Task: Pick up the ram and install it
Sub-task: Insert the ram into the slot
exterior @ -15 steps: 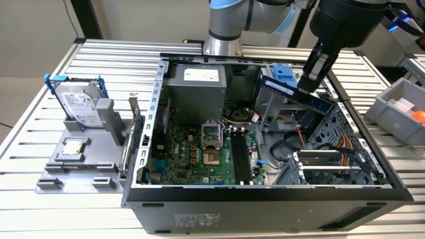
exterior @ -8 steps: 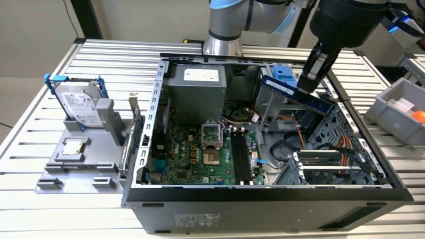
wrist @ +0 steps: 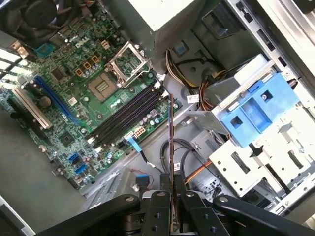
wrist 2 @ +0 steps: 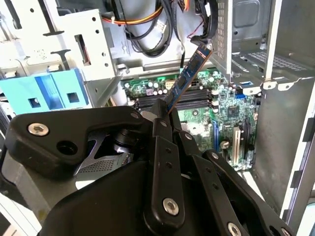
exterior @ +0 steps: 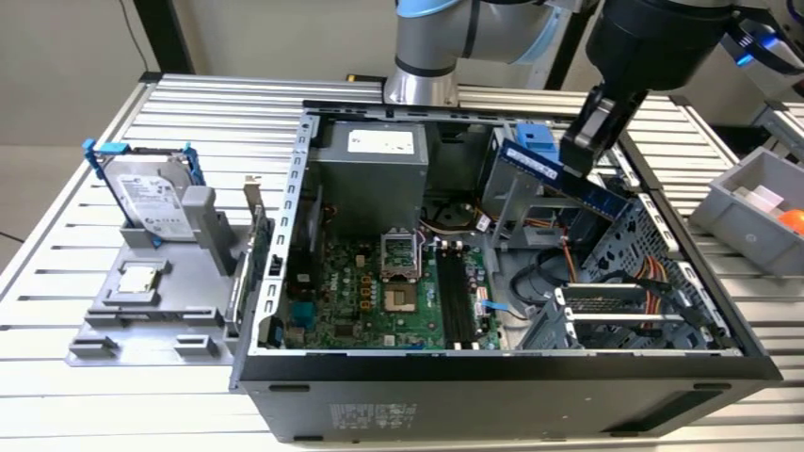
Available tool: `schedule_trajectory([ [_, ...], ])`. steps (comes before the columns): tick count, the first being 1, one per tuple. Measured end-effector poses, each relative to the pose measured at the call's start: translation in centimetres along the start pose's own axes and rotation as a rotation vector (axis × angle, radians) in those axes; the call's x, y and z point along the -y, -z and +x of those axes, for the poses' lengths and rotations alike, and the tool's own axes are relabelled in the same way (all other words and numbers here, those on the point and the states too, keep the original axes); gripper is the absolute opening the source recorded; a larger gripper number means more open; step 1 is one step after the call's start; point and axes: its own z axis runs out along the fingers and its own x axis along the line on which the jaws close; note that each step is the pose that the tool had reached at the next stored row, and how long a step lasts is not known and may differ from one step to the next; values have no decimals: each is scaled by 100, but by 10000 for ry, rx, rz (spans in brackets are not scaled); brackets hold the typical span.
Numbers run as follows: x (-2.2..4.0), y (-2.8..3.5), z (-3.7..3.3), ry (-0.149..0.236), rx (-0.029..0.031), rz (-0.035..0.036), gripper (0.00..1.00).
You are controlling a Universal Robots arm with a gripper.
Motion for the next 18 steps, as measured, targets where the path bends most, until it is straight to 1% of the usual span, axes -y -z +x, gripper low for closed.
schedule_trajectory([
  [7, 0, 0, 0, -452, 11, 21, 0],
  [13, 0, 0, 0, -691, 16, 32, 0],
  [18, 0, 0, 0, -819, 20, 38, 0],
])
